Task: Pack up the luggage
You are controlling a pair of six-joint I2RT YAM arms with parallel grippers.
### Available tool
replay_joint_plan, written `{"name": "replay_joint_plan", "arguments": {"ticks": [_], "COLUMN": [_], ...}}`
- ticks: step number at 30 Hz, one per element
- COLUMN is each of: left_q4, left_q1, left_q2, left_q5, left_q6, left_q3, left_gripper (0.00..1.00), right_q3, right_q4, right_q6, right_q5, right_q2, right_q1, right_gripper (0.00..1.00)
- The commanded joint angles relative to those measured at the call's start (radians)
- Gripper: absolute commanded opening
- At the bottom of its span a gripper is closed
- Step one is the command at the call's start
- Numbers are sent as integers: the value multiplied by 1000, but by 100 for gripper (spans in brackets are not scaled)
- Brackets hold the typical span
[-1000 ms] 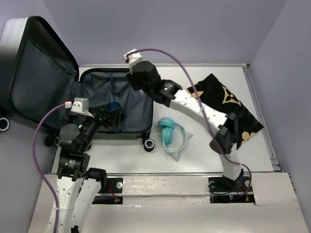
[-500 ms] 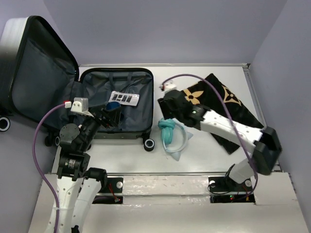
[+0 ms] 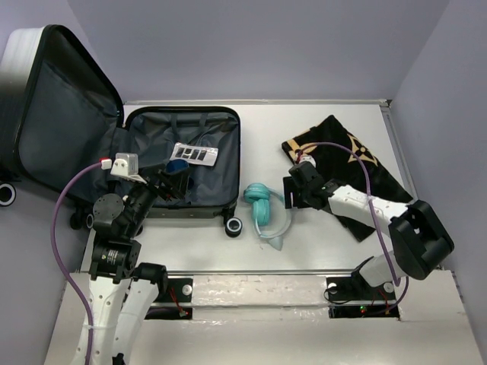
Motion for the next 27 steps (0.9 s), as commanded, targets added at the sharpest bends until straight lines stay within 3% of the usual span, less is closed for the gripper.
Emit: {"name": "replay_joint_plan", "arguments": {"ticks": [1,7,11,14,15,17,18,19,23,27], "left_q4": [51,53,54,54,56,53,51,50,50,53], "left_q1": [5,3,3,3,3,3,5,3,5,5], "left_q2": [4,6,9,12,12,11,9,9,14,8], "left_q5": [28,31,38,43,43,39,34,26,34,40], "left_q6": [-1,0,-1,-1,-1,0,0,2,0,-3], "left_q3": [0,-3,-1,-1,-1,-3,-1,-1,2,-1], "left_gripper": [99,99,99,99,99,99,99,99,99,99], "right_q3": [75,170,139,162,187,221,241,241,227,265], "right_q4": [117,99,113,113,113,91,77,65,-18,-128], "right_q6": [-81,-147,-173,-233,-242,-249,-240,-215,-169,-170], "right_q5": [-78,-137,-153,-254,-260,-248,-230,-184,-37,-12], "right_q2": [91,208,162,186,226,271,291,285,132,-111], "right_q1": [-1,-21,-21,-21,-21,-21,-21,-21,-21,-21], "right_gripper": [74,66,63,63,59,40,18,10,7,7]}}
